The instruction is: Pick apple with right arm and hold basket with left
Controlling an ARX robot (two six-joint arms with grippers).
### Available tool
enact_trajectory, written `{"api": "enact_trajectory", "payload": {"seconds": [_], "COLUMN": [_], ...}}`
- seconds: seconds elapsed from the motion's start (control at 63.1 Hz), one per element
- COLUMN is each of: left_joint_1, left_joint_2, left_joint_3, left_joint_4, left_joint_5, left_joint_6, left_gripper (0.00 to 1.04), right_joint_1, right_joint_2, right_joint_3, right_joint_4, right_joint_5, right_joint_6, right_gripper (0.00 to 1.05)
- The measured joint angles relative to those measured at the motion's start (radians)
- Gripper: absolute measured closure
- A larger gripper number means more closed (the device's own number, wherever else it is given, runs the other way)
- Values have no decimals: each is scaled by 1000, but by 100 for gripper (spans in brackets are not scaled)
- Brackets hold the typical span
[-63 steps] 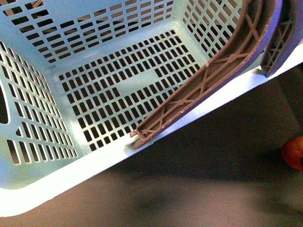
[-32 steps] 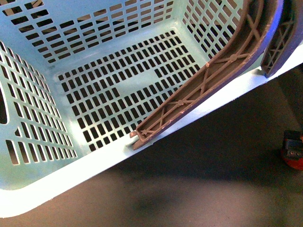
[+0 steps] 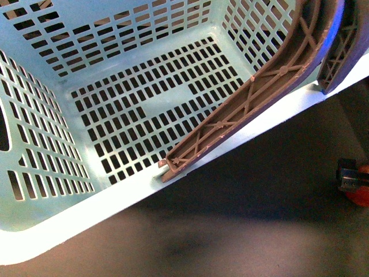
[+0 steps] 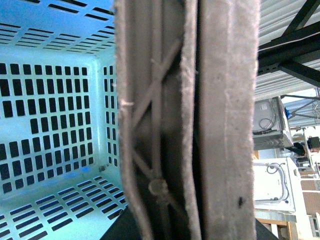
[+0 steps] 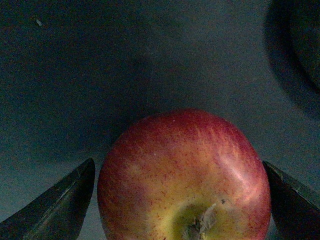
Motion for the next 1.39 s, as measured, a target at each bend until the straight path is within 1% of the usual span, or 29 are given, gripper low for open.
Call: {"api": "enact_trajectory", "payload": {"seconds": [0.269,0.301,0.317,0.396,0.475,0.602,0.824,0.935,1.061,1.156,1.299,1.394], "left_joint_1": [0,0,0,0,0,0,0,0,0,0,0,0], "left_joint_2": [0,0,0,0,0,0,0,0,0,0,0,0], "left_joint_3": [0,0,0,0,0,0,0,0,0,0,0,0], "left_joint_4": [0,0,0,0,0,0,0,0,0,0,0,0], "left_joint_5": [0,0,0,0,0,0,0,0,0,0,0,0], "left_joint_6": [0,0,0,0,0,0,0,0,0,0,0,0], "left_gripper": [90,90,90,90,90,90,90,90,90,90,90,90], "right_joint_1": [-1,-1,-1,-2,-2,-2,-2,-2,-1,6,42,79], "right_joint_2": [30,32,32,32,32,23,-95,-270,-475,-675,-964,-1133], "right_joint_3": [5,5,4,4,0,-21,-156,-263,-354,-414,-435,-414], "right_joint_4": [-3,-3,-3,-3,3,17,83,101,40,-60,-217,-293], "right_joint_5": [7,8,10,13,14,11,-56,-133,-214,-270,-309,-296], "right_joint_6": [1,2,2,2,2,1,-71,-137,-177,-180,-166,-156], "right_gripper": [9,11,15,21,24,24,24,24,24,24,25,25]}}
